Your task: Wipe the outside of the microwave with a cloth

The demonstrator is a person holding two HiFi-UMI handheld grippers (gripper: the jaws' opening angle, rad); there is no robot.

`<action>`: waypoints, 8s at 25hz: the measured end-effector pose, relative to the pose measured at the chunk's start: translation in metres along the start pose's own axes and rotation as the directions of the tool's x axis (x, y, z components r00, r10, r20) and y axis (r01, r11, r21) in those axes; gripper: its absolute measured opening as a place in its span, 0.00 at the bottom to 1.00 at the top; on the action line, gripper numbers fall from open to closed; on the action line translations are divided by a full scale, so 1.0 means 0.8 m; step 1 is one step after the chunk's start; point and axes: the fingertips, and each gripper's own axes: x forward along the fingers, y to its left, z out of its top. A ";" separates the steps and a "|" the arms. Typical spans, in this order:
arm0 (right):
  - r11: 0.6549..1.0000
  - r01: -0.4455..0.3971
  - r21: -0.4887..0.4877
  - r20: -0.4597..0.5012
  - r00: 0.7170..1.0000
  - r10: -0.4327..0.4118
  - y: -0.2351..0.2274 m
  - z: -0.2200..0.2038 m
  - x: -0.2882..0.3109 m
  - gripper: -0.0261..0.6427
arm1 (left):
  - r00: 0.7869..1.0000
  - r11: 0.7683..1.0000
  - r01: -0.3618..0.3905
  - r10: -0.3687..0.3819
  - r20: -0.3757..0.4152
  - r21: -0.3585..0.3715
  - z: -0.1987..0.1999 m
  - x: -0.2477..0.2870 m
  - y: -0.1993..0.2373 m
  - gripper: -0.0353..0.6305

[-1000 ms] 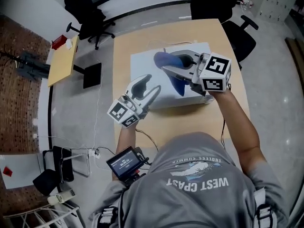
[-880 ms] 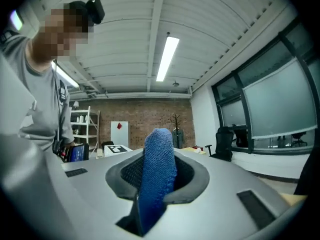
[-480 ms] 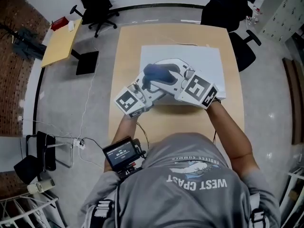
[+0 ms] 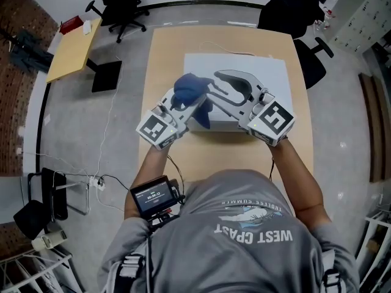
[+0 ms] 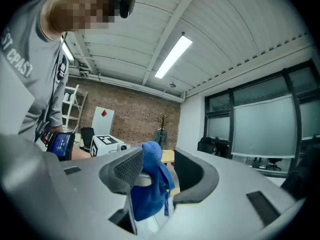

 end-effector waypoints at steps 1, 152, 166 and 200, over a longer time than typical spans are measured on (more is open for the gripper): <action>0.999 0.040 0.013 -0.001 0.999 -0.040 -0.011 -0.004 -0.010 0.33 | 0.999 0.999 -0.039 0.039 -0.030 0.023 -0.010 -0.008 0.018 0.16; 0.978 0.121 0.171 -0.035 0.993 -0.117 -0.101 -0.077 -0.233 0.14 | 0.987 0.986 0.151 -0.145 0.073 -0.074 0.046 0.144 -0.118 0.15; 0.977 0.136 0.166 -0.043 0.990 -0.131 -0.104 -0.076 -0.236 0.14 | 0.987 0.985 0.153 -0.148 0.064 -0.085 0.043 0.145 -0.116 0.15; 0.983 0.105 0.154 -0.079 0.993 -0.093 -0.099 -0.085 -0.231 0.14 | 0.990 0.984 0.133 -0.127 0.061 -0.115 0.037 0.146 -0.112 0.15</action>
